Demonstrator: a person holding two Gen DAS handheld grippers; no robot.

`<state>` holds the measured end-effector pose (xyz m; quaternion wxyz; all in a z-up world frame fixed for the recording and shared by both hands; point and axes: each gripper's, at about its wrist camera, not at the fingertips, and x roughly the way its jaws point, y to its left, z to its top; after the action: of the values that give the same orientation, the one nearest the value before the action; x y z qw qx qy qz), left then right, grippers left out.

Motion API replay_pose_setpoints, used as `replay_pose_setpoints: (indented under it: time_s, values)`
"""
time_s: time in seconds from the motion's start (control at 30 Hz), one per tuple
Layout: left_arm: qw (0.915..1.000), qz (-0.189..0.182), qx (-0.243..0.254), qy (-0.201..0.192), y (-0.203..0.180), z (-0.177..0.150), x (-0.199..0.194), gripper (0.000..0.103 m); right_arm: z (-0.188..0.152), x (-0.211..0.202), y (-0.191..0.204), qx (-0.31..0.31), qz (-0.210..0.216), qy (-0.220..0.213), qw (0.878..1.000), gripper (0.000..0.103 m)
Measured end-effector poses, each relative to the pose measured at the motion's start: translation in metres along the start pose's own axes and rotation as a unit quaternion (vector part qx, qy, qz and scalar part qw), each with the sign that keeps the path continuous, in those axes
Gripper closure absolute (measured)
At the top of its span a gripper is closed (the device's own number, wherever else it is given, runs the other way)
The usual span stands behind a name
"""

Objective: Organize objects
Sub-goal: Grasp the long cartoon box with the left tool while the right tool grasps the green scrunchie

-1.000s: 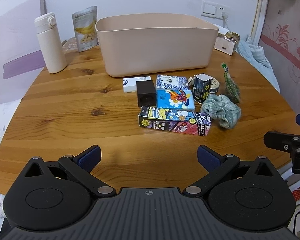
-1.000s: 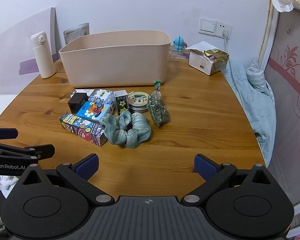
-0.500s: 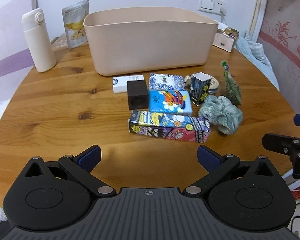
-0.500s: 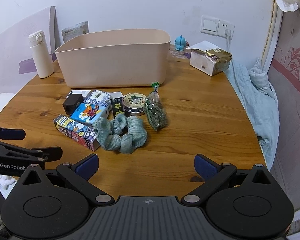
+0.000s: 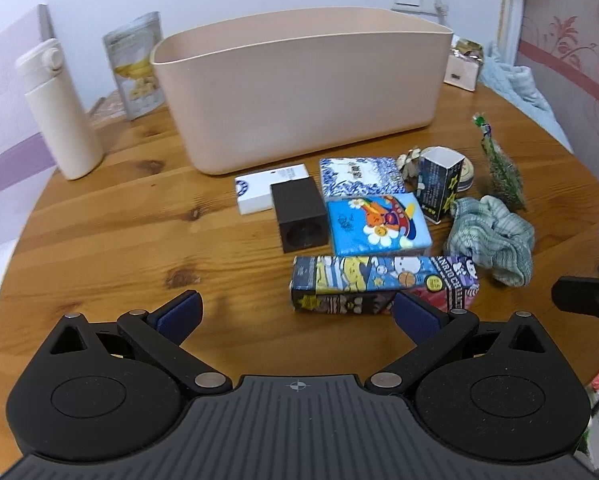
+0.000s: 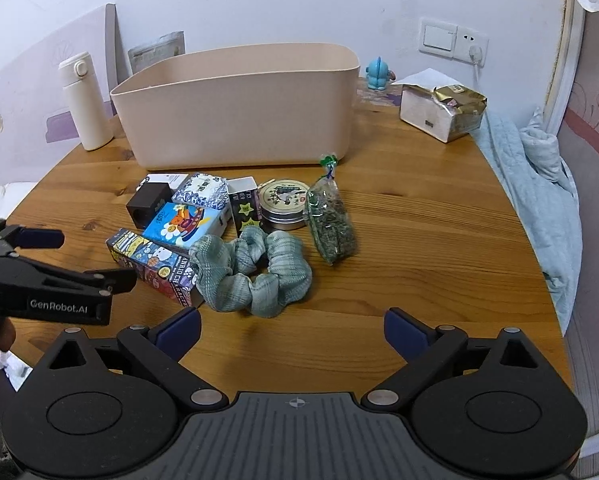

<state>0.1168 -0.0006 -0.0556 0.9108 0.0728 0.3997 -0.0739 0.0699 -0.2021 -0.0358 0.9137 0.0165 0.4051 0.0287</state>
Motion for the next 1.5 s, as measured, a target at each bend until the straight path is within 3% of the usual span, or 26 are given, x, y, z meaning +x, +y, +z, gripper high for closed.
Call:
replay_pose_setpoints:
  time_s: [0.23,0.63,1.03,1.37,1.43,1.5]
  values:
    - [0.9986,-0.050,0.013,0.005,0.009,0.012,0.019,0.000,0.004,0.015,0.002,0.009,0.004,0.009,1.000,0.006]
    - [0.9874,-0.149,0.051,-0.012,0.011,0.023,0.034,0.000,0.011,0.038,0.003,0.024,-0.008,0.027,0.999,0.008]
    - [0.9836,-0.169,0.064,-0.001,0.000,0.023,0.039,0.000,0.014,0.045,-0.001,0.034,-0.026,0.037,0.998,0.008]
    - [0.9848,-0.157,0.075,0.002,-0.007,0.017,0.033,0.044,0.006,0.039,-0.003,0.037,-0.028,0.038,0.998,0.008]
    - [0.9849,-0.154,0.080,0.002,-0.008,0.017,0.032,0.046,0.006,0.038,-0.002,0.036,-0.028,0.036,0.998,0.008]
    - [0.9858,-0.143,0.088,-0.002,-0.010,0.017,0.034,0.042,0.005,0.036,-0.002,0.035,-0.028,0.034,0.998,0.008]
